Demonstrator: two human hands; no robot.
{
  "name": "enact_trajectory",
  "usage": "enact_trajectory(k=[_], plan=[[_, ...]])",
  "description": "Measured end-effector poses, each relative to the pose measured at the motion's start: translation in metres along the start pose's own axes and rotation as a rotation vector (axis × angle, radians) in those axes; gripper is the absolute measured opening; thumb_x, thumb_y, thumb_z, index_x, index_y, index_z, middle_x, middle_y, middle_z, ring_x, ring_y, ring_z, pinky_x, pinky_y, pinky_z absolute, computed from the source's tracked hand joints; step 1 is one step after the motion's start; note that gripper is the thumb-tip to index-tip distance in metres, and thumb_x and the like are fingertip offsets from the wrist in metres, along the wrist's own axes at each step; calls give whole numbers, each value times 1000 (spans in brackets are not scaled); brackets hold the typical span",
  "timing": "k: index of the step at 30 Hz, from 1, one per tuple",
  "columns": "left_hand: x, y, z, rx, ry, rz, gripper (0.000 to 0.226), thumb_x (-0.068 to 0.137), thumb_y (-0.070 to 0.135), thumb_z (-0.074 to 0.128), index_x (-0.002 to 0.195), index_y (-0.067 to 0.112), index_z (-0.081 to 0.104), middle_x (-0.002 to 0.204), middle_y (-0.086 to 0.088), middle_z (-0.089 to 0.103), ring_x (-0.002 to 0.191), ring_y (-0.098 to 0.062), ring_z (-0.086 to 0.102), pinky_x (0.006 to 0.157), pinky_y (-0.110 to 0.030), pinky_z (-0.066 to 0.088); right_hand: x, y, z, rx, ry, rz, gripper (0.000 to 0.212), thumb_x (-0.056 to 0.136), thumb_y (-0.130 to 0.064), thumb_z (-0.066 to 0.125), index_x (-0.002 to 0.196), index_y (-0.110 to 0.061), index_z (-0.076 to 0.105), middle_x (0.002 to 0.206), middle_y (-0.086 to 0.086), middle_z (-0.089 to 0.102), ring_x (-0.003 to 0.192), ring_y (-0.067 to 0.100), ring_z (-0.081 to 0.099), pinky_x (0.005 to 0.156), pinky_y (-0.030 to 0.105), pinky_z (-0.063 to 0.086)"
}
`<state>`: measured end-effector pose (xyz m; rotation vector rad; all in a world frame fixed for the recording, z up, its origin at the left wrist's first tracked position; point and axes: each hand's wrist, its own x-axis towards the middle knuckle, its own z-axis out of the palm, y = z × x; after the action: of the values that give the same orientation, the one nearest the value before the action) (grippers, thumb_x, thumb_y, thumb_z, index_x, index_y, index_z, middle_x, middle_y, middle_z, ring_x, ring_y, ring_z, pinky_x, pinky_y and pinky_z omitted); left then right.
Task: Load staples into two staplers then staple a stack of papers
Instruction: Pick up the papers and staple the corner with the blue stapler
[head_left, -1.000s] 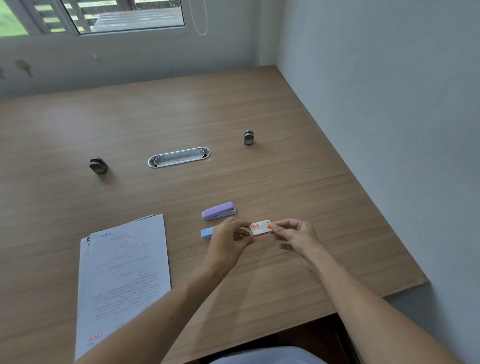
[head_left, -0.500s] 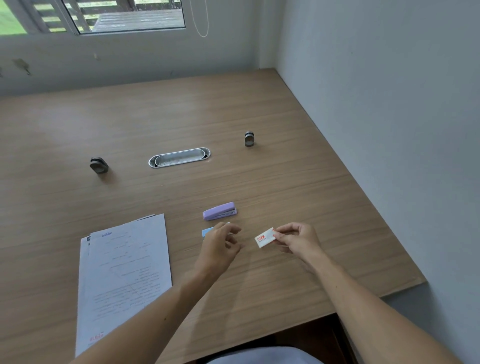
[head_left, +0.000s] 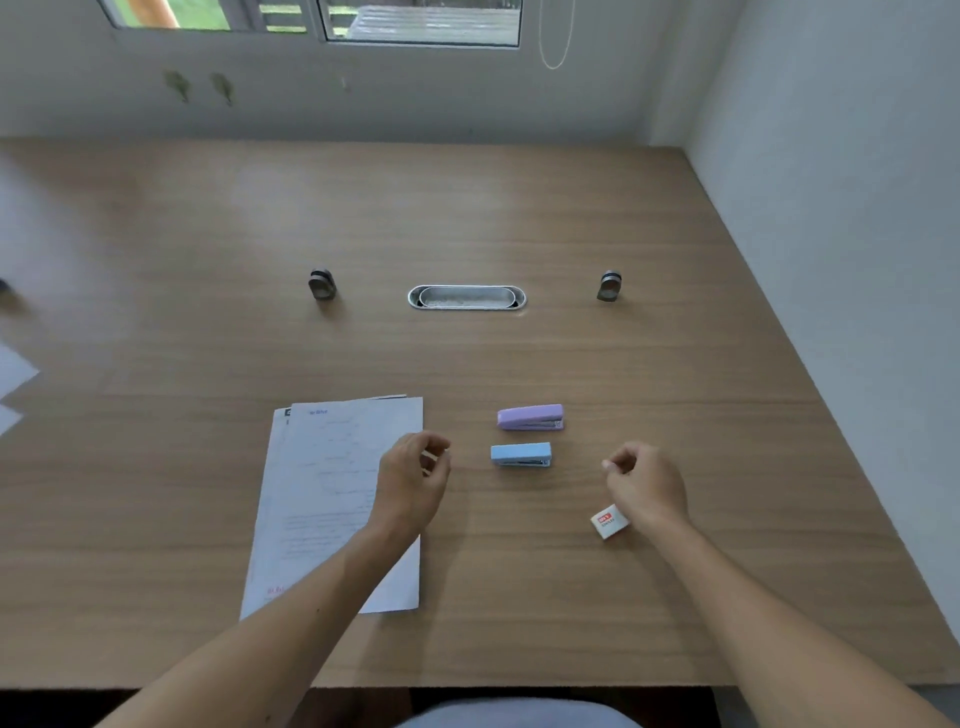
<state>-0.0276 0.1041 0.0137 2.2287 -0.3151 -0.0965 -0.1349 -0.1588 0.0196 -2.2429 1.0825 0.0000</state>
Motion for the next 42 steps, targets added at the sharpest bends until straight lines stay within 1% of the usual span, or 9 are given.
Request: enact_trajectory(k=[7, 10, 13, 16, 18, 23, 30, 35, 42], plan=[[1, -41, -55, -1, 149, -148, 9, 91, 11, 65, 96, 17, 69, 96, 6, 67, 78, -5, 65, 68, -16, 51, -6, -81, 42, 144, 35, -198, 13, 88, -22, 65, 76, -19, 64, 77, -3, 70, 70, 19, 63, 64, 29, 46], [1, -59, -75, 14, 204, -197, 8, 91, 13, 64, 97, 17, 68, 97, 4, 66, 81, -7, 65, 71, -20, 53, -13, -110, 66, 197, 6, -285, 14, 86, -22, 65, 73, -20, 65, 77, -5, 70, 70, 17, 63, 75, 28, 45], [0, -82, -92, 14, 265, -290, 13, 92, 15, 63, 104, 16, 67, 104, 2, 66, 92, -12, 64, 79, -26, 52, -25, -141, 87, 218, -78, -338, 12, 86, -17, 68, 75, -13, 68, 68, -3, 65, 65, 14, 59, 65, 27, 43], [-2, -102, -105, 103, 321, -394, 23, 92, 20, 63, 114, 15, 64, 116, -3, 61, 112, -20, 56, 85, -26, 42, -39, -162, 110, 215, -274, -248, 10, 85, -17, 66, 76, -13, 70, 66, -7, 64, 60, 5, 55, 56, 23, 43], [-1, -114, -113, 140, 341, -494, 32, 91, 26, 63, 122, 14, 61, 124, -7, 58, 118, -27, 51, 87, -31, 43, -43, -168, 129, 221, -379, -114, 7, 84, -20, 67, 80, -15, 69, 75, -4, 69, 65, 12, 60, 61, 25, 47], [9, -139, -123, 30, 253, -759, 51, 88, 39, 65, 127, 9, 53, 122, -10, 56, 109, -28, 58, 92, -44, 52, -48, -172, 163, 280, -460, 109, 23, 84, -26, 70, 101, -11, 66, 92, 3, 69, 76, 19, 59, 73, 33, 50], [10, -142, -117, -74, 211, -746, 29, 88, 29, 67, 110, 11, 62, 102, -2, 67, 89, -20, 66, 77, -35, 55, -49, -170, 176, 373, -478, 205, 29, 83, -24, 77, 103, -13, 60, 107, 6, 66, 90, 19, 62, 81, 38, 55], [4, -131, -116, -91, 151, -640, 17, 94, 26, 60, 87, 12, 63, 81, 2, 69, 68, -15, 64, 52, -24, 44, -50, -162, 173, 372, -512, 207, 21, 87, -19, 74, 102, -8, 64, 92, 7, 70, 71, 17, 61, 61, 31, 49], [13, -116, -119, -213, 143, -501, 17, 92, 30, 66, 89, 14, 60, 82, 5, 69, 69, -8, 65, 55, -22, 46, -45, -153, 163, 366, -393, 54, 22, 94, -28, 64, 78, -13, 65, 85, 3, 74, 77, 21, 65, 73, 38, 53]])
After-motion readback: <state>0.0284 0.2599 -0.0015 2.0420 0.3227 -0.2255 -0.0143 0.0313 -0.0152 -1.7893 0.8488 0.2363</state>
